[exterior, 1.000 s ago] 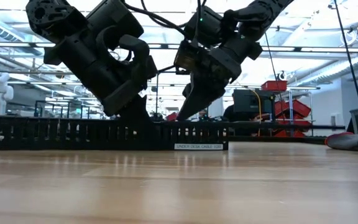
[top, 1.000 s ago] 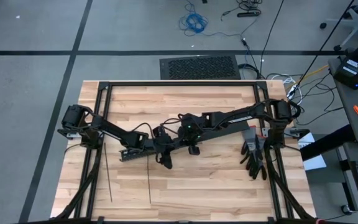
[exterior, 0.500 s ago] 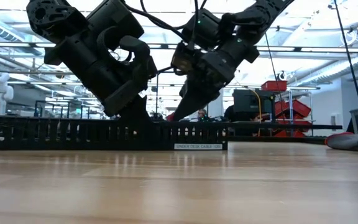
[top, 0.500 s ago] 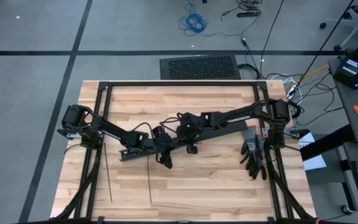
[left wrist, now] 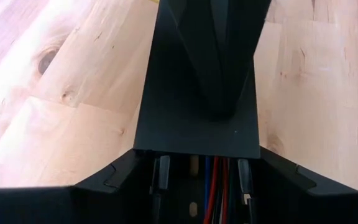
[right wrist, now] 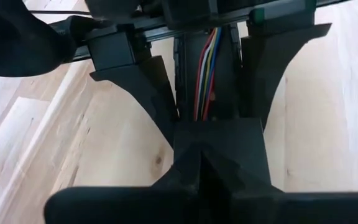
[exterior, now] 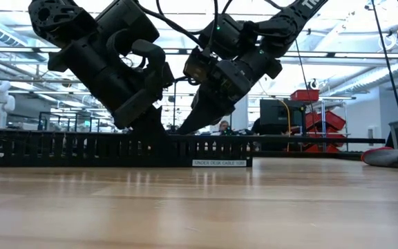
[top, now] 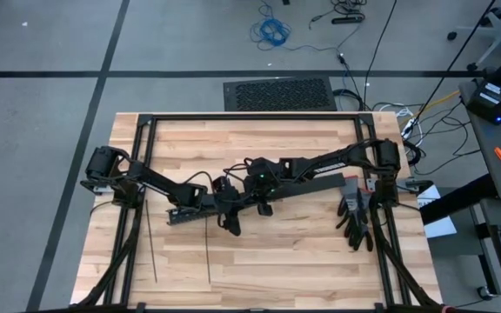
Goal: Ziptie cables
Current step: Close the black cable duct with the cable duct cover
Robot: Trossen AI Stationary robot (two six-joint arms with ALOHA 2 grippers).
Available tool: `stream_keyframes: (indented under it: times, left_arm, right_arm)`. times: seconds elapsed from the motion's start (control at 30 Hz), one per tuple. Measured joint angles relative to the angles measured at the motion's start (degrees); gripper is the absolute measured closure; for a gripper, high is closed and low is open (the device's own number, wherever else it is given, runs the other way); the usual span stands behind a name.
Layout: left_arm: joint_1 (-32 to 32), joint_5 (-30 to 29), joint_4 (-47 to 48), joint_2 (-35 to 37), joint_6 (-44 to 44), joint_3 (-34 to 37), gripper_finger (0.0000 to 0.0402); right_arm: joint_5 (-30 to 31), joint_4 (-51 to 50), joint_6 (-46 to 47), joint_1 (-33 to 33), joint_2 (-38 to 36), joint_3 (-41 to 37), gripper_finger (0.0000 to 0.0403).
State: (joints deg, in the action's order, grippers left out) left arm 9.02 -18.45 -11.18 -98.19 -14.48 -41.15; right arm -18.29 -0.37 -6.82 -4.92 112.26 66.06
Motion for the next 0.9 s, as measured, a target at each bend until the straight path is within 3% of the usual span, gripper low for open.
stream_keyframes:
  times: [0.2, 0.4, 0.63, 0.77, 0.9]
  left_arm:
    - [0.0, 0.1, -0.2, 0.0, -0.2, 0.0, 0.0177]
    - [0.0, 0.4, -0.6, 0.0, -0.2, 0.0, 0.0177]
    - [0.0, 0.4, -0.4, 0.0, -0.2, -0.1, 0.0177]
    - [0.0, 0.4, -0.3, 0.0, -0.2, -0.1, 0.0177]
    - [0.0, 0.3, -0.2, 0.0, -0.2, -0.1, 0.0177]
  right_arm:
    - [1.1, 0.2, -1.7, 0.1, -2.0, -0.3, 0.04]
    - [4.4, -1.4, -4.0, 0.2, -6.7, -0.3, 0.0365]
    - [7.4, -12.8, -3.6, -0.1, -10.4, -0.1, 0.0322]
    - [12.4, -17.2, -1.7, -0.3, -10.0, -1.2, 0.035]
    - [12.3, -15.0, -1.3, -0.2, -10.0, -2.9, 0.0396]
